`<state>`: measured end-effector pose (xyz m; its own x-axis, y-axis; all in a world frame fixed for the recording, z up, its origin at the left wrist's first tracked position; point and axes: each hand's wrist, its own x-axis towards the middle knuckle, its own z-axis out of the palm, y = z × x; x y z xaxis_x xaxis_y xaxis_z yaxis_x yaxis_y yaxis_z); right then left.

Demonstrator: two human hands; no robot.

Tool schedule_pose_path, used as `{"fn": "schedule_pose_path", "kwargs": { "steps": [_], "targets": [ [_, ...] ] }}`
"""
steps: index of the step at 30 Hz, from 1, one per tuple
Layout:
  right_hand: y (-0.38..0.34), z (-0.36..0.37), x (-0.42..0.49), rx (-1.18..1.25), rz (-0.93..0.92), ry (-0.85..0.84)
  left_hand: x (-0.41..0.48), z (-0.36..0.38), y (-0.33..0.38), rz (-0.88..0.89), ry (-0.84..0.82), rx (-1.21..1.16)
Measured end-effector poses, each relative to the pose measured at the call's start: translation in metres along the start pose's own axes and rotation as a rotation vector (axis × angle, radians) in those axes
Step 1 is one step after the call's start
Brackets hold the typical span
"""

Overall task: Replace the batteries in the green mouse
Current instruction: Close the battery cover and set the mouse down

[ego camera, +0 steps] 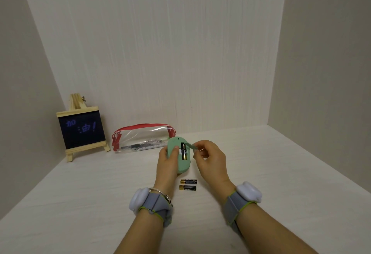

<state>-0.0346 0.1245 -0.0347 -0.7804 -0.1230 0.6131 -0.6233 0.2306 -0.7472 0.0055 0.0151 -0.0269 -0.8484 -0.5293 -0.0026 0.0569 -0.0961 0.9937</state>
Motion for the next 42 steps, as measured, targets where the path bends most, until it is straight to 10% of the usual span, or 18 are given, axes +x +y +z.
{"fn": "schedule_pose_path", "kwargs": {
  "steps": [42],
  "targets": [
    [0.0023,0.0009,-0.0019,-0.081,-0.02,0.002,-0.0049,0.0014,0.0036,-0.006,0.002,-0.017]
  ]
}}
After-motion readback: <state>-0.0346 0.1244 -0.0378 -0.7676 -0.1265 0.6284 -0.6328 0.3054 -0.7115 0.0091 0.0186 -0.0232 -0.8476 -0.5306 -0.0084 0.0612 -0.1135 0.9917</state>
